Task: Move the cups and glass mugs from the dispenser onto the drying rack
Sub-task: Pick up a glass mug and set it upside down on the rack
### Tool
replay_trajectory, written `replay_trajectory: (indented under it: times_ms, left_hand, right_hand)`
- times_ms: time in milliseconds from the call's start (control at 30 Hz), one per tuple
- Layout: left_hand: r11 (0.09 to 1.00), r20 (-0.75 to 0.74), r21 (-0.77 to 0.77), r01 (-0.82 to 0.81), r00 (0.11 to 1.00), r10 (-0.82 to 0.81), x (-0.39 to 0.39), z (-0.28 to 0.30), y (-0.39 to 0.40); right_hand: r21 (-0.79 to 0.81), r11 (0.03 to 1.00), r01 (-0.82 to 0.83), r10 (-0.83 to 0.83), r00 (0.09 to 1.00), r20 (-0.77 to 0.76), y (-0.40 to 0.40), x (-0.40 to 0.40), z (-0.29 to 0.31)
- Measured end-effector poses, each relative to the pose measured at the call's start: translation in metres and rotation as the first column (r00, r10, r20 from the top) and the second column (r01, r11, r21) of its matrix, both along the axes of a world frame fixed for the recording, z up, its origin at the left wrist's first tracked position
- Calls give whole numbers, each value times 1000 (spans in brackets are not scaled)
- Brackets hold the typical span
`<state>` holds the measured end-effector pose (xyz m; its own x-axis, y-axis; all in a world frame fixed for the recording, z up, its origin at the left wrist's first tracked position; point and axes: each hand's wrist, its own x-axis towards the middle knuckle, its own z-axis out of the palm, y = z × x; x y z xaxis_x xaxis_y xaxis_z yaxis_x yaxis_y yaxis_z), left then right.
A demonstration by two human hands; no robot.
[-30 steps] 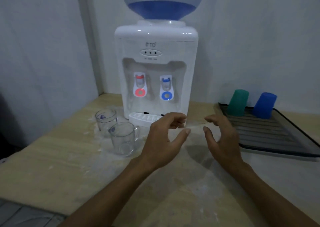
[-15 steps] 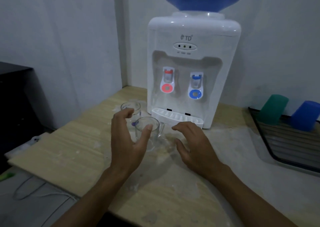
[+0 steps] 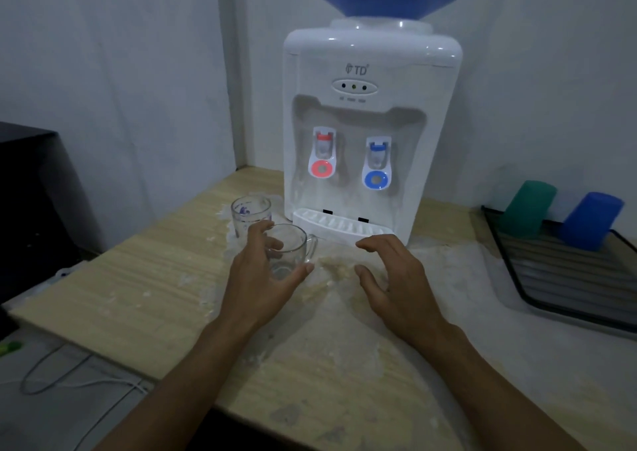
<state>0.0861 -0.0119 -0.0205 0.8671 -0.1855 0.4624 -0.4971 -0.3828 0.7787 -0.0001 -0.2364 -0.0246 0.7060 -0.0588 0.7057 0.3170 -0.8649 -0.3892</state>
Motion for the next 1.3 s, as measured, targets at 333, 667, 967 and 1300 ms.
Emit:
replay_trajectory:
  times_ms: [333,667,967,1300]
  left_hand:
    - [1000,89,-13,22,996,-21,-5,6,-8]
    - [976,192,-13,216,959,-210,-14,22,-55]
    - [873,233,76,483,842,-486,-33,51,-167]
    - [781,166,-98,616,784,-598,-69,100,-268]
  right_hand:
    - [60,998,26,-25,1000,-18,-16,-3,1]
    - [148,987,54,-65,995,70,-48,-19,23]
    - [-186,951,247,-235,968,84,-131,-91,16]
    - [49,935,351,-354,919,172,-176,-111,36]
